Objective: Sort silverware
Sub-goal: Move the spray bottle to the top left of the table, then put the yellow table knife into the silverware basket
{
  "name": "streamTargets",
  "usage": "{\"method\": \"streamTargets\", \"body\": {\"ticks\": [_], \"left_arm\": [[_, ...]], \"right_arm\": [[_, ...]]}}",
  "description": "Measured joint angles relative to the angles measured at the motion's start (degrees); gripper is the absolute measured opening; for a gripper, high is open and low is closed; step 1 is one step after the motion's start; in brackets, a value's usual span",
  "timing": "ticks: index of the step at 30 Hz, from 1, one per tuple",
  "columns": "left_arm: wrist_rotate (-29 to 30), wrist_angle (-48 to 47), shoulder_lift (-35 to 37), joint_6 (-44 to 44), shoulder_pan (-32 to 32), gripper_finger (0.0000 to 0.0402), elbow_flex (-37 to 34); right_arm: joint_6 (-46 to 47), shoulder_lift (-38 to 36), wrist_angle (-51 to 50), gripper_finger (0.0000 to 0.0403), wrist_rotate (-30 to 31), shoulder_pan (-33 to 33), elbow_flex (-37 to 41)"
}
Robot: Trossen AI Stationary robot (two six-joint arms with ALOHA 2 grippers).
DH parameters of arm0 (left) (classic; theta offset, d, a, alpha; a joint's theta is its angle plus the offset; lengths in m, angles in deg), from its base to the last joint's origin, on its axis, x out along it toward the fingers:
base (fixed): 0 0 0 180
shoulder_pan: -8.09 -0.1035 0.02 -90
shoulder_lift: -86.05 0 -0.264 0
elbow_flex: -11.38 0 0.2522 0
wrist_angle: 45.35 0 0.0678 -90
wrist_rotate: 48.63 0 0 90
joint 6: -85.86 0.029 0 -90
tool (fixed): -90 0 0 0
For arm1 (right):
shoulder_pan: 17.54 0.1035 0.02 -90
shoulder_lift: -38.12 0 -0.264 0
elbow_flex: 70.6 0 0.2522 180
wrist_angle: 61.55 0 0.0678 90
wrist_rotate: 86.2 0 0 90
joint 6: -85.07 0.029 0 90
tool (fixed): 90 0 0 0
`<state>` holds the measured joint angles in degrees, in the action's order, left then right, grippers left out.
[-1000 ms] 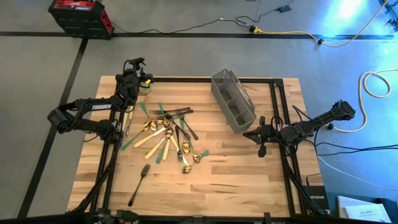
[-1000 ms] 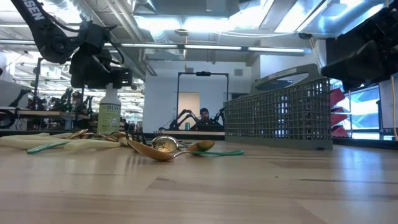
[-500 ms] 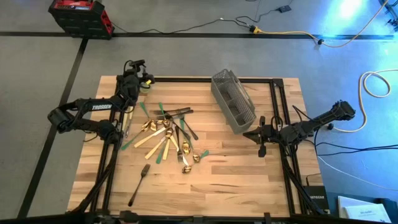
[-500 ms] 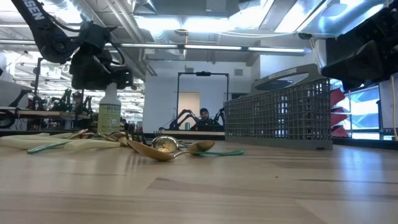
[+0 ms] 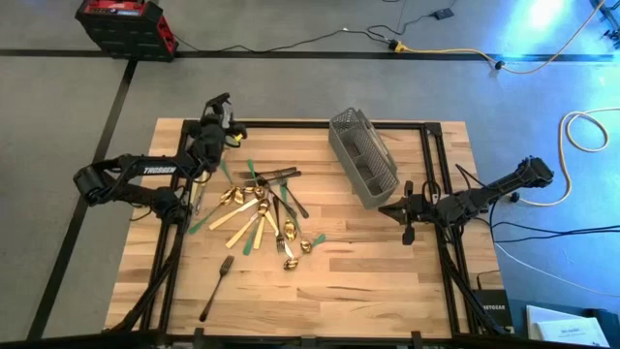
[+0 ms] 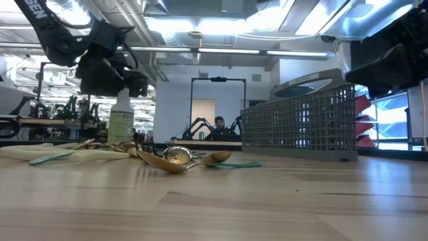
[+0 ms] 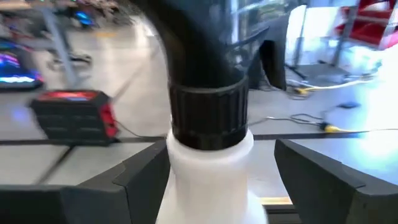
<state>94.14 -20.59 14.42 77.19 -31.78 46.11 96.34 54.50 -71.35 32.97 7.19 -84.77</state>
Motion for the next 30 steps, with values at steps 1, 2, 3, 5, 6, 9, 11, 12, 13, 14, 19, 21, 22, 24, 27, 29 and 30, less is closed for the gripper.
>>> {"method": "streamTargets", "body": {"ticks": [1,2,3,5,6,9,11,12,13,14,19,21,22,24,27,29,30], "left_arm": [[1.8,-0.1,0.0,0.4,0.3,0.0269,0.0],[3.3,-0.1,0.0,1.3,0.5,0.0269,0.0],[4.4,-0.1,0.0,1.9,0.7,0.0269,0.0],[5.9,-0.3,0.0,3.1,1.3,0.0269,0.0],[6.6,-0.4,0.0,3.2,1.5,0.0269,0.0],[9.2,-2.0,0.0,2.5,2.9,0.0269,0.0],[11.4,-3.8,0.0,1.4,4.2,0.0269,0.0],[12.1,-4.7,0.0,0.8,4.9,0.0269,0.0],[12.4,-5.3,0.0,0.2,5.5,0.0269,0.0],[12.4,-5.6,0.0,-0.2,6.1,0.0269,0.0],[12.5,-5.4,0.0,-1.8,10.9,0.0269,0.0],[12.5,-5.9,0.0,-3.3,13.6,0.0269,0.0],[12.5,-6.5,0.0,-4.2,14.9,0.0269,0.0],[12.5,-7.7,0.0,-4.9,17.9,0.0269,0.0],[12.6,-8.9,0.0,-7.2,22.5,0.0269,0.0],[12.6,-9.5,0.0,-9.2,25.7,0.0269,0.0],[12.5,-9.5,0.0,-10.2,27.3,0.0269,0.0]], "right_arm": [[0.1,0.0,0.0,0.0000,0.0,0.0,0.0],[0.2,0.0,0.0,0.0000,0.0,0.0,0.0],[0.3,0.0,0.0,0.0000,0.0,0.0,0.0],[0.3,0.0,0.0,0.0000,0.0,0.0,0.0],[0.3,0.0,0.0,0.0000,0.0,0.0,0.0],[0.3,0.0,0.0,0.0000,0.0,0.0,0.0],[0.4,0.0,0.0,0.0000,0.0,0.0,0.0],[0.4,0.0,0.0,0.0000,0.0,0.0,0.0],[0.4,0.0,0.0,0.0000,0.0,0.0,0.0],[0.4,0.0,0.0,0.0000,0.0,0.0,0.0],[0.4,0.0,0.0,0.0000,0.0,0.0,0.0],[0.4,0.0,0.0,0.0000,0.0,0.0,0.0],[0.4,0.0,0.0,0.0000,-0.2,0.0,0.0],[0.5,0.0,0.0,0.0000,-0.3,0.0,0.0],[0.5,0.0,0.0,0.0000,-0.3,0.0,0.0],[0.5,0.0,0.0,0.0000,-0.3,0.0,0.0],[0.5,0.0,0.0,0.0000,-0.3,0.0,0.0]]}}
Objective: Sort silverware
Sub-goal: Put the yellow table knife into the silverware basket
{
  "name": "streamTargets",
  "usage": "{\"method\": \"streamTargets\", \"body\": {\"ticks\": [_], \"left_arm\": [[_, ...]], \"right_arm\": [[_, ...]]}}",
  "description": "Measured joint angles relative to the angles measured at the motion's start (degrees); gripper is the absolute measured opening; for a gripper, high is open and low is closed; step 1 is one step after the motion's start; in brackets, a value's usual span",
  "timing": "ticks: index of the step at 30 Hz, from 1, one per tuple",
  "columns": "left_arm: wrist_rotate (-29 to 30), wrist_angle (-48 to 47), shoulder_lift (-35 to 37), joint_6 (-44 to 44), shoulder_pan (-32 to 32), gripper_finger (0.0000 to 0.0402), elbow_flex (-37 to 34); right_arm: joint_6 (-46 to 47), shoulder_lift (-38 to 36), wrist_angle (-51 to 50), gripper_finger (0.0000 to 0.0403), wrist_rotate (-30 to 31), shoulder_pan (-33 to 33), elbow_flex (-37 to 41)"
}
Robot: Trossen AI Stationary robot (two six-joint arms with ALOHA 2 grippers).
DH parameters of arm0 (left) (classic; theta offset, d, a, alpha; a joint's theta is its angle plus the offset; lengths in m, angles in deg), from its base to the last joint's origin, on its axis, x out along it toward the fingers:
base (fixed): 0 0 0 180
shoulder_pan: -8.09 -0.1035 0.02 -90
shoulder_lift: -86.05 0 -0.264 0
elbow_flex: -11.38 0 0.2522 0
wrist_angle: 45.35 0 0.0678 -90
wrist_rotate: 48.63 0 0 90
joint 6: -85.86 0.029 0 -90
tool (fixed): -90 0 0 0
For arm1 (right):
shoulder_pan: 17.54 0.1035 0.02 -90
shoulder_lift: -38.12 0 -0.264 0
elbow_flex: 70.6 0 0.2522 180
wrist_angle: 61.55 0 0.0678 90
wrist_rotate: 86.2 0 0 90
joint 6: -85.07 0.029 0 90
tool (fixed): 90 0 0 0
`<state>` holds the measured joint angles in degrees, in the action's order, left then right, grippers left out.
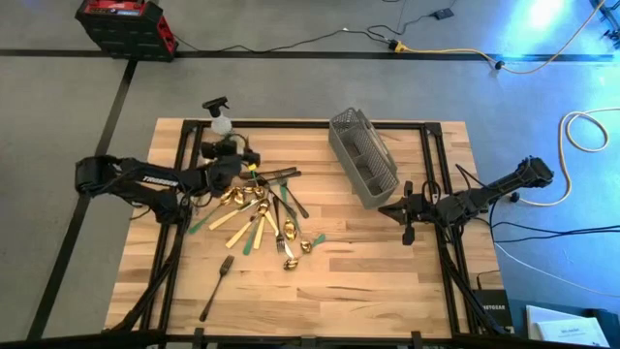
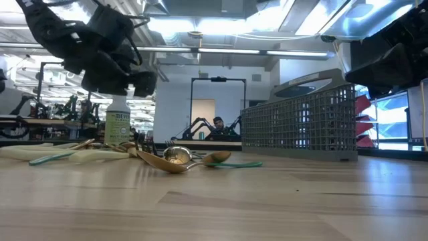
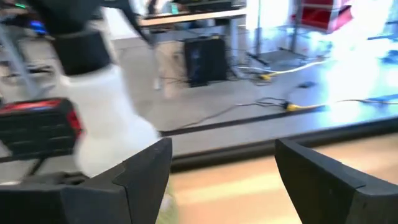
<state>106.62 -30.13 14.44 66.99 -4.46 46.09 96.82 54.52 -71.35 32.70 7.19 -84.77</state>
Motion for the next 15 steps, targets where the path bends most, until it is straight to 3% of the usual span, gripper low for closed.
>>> {"method": "streamTargets", "body": {"ticks": [6,15], "left_arm": [[-6.4,0.3,0.0,0.2,10.4,0.0269,0.0],[-22.2,0.2,0.0,4.1,20.8,0.0269,0.0]], "right_arm": [[-0.5,0.0,6.6,0.0000,-1.0,0.0,0.0],[-3.2,0.0,10.0,0.0000,-1.9,0.0,0.0]]}}
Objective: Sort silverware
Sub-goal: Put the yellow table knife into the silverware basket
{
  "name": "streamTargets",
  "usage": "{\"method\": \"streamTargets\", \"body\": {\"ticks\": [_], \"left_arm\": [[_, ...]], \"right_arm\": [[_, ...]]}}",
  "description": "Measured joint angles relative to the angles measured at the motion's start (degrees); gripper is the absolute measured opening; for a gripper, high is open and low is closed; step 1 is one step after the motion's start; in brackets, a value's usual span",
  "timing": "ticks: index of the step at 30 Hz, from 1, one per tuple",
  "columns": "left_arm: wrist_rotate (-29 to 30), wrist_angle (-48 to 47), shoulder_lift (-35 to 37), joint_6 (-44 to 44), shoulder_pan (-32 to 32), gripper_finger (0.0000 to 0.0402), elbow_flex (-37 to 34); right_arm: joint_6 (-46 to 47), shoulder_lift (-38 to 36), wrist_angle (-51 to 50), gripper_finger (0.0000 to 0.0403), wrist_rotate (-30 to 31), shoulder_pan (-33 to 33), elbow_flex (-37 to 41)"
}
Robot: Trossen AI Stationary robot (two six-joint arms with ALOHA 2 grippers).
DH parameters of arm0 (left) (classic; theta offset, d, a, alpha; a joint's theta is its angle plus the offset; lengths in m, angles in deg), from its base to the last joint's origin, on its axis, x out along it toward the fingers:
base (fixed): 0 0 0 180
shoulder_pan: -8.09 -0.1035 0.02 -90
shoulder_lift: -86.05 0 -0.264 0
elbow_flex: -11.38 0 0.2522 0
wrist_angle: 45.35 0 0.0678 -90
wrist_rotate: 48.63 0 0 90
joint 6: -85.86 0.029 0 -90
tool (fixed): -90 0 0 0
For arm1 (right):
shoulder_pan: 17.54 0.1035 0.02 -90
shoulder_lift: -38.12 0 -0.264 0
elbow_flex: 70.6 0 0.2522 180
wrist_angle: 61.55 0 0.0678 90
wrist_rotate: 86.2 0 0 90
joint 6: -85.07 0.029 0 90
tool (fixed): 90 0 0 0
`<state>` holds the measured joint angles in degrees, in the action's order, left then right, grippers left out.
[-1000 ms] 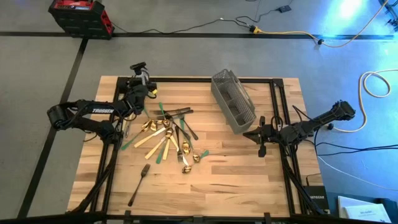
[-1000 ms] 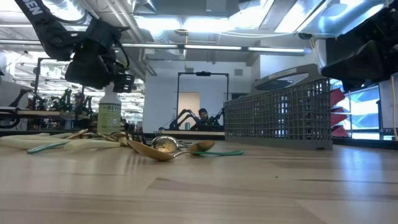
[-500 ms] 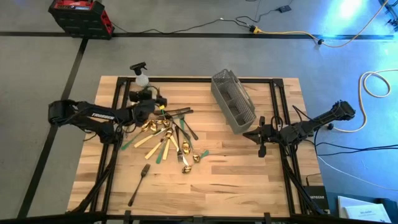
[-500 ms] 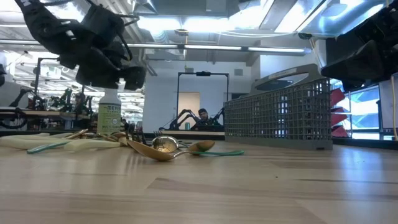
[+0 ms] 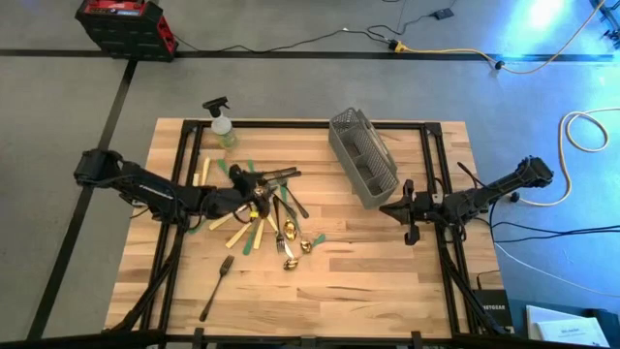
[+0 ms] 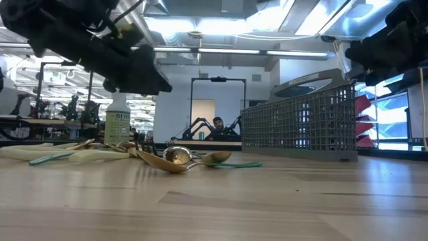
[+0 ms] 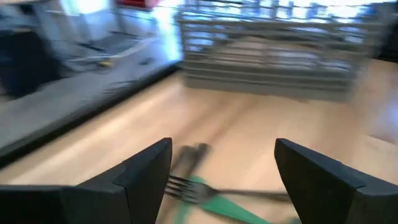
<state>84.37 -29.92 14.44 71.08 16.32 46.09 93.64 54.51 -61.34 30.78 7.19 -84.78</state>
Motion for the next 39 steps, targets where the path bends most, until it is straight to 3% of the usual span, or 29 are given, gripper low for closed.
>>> {"method": "streamTargets", "body": {"ticks": [6,13,21,27,39], "left_arm": [[-2.3,0.1,0.0,3.5,2.5,0.0269,0.0],[-15.2,0.3,0.0,9.0,3.7,0.0269,0.0],[-17.8,1.4,0.0,11.7,5.2,0.0269,0.0],[-24.6,5.2,0.0,18.3,7.6,0.0269,1.9],[-20.9,-15.6,0.0,27.8,10.0,0.0269,10.0]], "right_arm": [[-1.3,0.0,1.5,0.0000,0.0,0.0,0.0],[-2.8,0.0,2.0,0.0000,0.0,0.0,0.0],[-2.8,0.0,2.0,0.0000,0.0,0.0,0.0],[-2.8,0.0,1.5,0.0000,0.0,0.0,0.0],[-2.8,0.0,1.3,0.0000,0.5,0.0,0.0]]}}
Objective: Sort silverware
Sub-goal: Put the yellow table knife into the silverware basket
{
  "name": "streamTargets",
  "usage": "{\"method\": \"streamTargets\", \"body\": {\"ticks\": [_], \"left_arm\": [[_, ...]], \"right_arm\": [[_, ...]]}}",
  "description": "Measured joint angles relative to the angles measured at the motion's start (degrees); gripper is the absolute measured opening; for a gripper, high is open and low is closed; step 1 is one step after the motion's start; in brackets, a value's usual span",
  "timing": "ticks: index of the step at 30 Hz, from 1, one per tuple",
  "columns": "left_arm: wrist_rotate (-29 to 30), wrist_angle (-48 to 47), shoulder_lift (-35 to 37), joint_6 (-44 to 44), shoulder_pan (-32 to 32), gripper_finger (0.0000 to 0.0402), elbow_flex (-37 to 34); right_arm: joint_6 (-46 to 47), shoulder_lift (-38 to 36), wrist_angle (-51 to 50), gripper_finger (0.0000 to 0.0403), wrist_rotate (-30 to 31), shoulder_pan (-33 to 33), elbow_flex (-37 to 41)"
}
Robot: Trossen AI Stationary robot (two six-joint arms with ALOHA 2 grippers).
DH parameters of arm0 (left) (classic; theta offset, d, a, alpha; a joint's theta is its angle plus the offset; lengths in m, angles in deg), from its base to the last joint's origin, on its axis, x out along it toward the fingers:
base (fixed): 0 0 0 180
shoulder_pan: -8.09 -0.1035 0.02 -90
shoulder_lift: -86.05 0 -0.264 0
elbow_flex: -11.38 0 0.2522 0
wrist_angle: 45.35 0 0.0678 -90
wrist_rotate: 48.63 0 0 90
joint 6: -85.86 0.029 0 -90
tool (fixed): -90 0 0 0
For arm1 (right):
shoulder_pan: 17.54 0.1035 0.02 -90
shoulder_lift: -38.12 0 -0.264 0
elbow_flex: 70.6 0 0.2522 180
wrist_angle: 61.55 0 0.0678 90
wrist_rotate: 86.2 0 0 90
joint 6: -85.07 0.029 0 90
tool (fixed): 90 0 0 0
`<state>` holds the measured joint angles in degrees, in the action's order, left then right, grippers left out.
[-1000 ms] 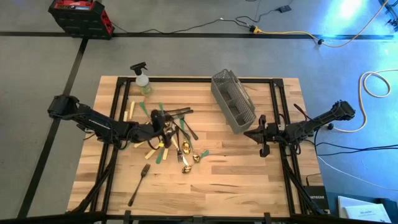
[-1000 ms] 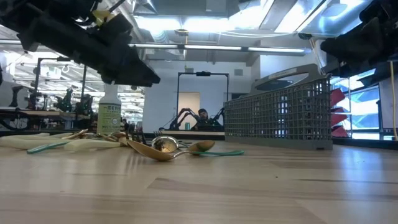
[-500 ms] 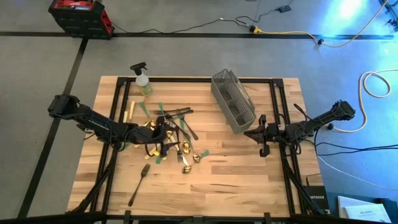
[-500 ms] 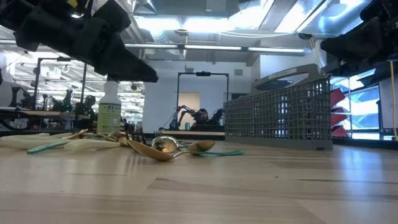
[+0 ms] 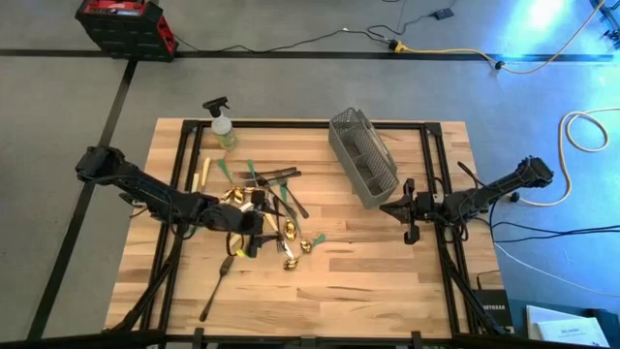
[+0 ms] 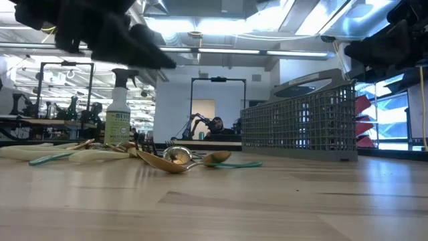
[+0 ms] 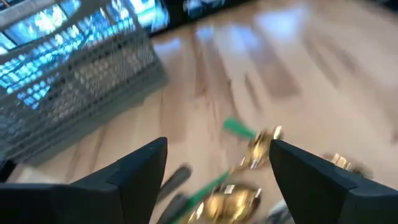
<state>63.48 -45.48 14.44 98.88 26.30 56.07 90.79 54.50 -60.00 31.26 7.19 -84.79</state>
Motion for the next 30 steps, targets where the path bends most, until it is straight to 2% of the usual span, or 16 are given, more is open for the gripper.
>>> {"method": "streamTargets", "body": {"ticks": [3,10,12,17,21,23,30], "left_arm": [[1.4,-7.0,0.0,0.6,0.0,0.0269,1.0],[3.2,-23.6,0.0,-8.2,-1.6,0.0269,3.5],[2.9,-24.3,0.0,-7.3,-1.7,0.0269,3.5],[-0.3,-23.9,0.0,5.1,-2.3,0.0263,3.6],[-0.8,-23.5,0.0,7.3,-5.3,0.0245,3.8],[-3.0,-23.5,-0.3,9.2,-6.7,0.0239,3.8],[-7.0,-23.2,-4.4,12.6,-8.2,0.0237,5.7]], "right_arm": [[0.0,0.0,0.0,0.0000,0.0,0.0,0.0],[1.4,0.0,0.0,0.0000,0.1,0.0,0.0],[1.5,0.0,0.0,0.0000,0.1,0.0,0.0],[1.5,0.0,0.0,0.0000,0.2,0.0,0.0],[1.5,0.0,-0.3,0.0000,0.2,0.0,0.0],[1.5,0.0,-0.6,0.0000,0.2,0.0,0.0],[1.5,0.0,-0.9,0.0000,0.2,0.0,0.0]]}}
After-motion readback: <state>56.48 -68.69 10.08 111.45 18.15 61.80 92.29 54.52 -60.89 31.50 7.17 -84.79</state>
